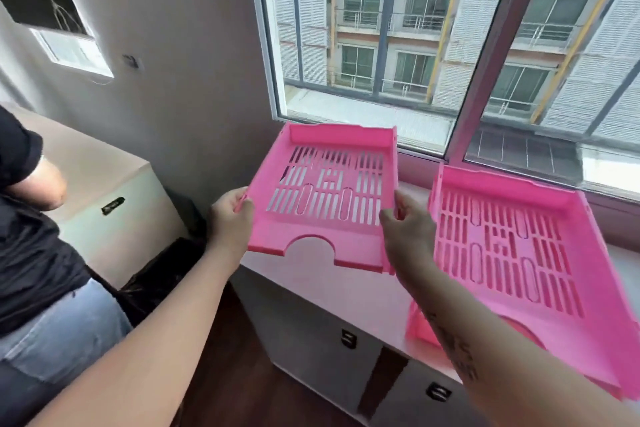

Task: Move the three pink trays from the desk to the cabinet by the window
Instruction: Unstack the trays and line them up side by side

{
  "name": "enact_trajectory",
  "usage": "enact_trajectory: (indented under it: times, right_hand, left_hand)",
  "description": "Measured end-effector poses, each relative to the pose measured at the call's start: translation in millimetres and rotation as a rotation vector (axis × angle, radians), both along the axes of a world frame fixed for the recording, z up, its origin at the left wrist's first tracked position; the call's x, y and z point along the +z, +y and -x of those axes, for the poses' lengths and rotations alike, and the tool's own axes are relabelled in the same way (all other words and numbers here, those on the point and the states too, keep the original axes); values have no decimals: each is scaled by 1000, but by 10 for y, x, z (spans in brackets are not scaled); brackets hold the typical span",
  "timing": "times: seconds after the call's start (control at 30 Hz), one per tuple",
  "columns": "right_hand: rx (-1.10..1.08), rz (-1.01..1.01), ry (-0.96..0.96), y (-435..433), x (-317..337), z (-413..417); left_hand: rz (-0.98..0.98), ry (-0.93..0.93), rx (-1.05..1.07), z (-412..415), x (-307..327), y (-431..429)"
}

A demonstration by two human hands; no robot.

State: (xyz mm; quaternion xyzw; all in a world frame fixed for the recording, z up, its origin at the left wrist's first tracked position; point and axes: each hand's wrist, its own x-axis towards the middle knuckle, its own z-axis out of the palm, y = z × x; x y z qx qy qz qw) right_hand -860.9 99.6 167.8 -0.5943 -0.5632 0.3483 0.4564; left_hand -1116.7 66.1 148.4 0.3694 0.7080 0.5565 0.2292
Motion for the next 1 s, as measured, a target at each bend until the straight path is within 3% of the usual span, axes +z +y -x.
enact_trajectory:
  times: [0.4, 0.63, 0.83, 1.0]
  right_hand:
    - [-101, 195, -146, 40, -778, 657]
    - [-45, 171, -154, 90, -592, 416]
    - [-190, -106, -295, 202, -67, -189]
    - [-294, -212, -470, 100, 207, -1040]
  left_hand:
    - [172, -73, -152, 699, -900, 270]
    - [163, 91, -148, 668, -625, 377]
    - [6, 240, -375, -282, -109, 648]
    - [35, 173, -598, -1443, -1, 699]
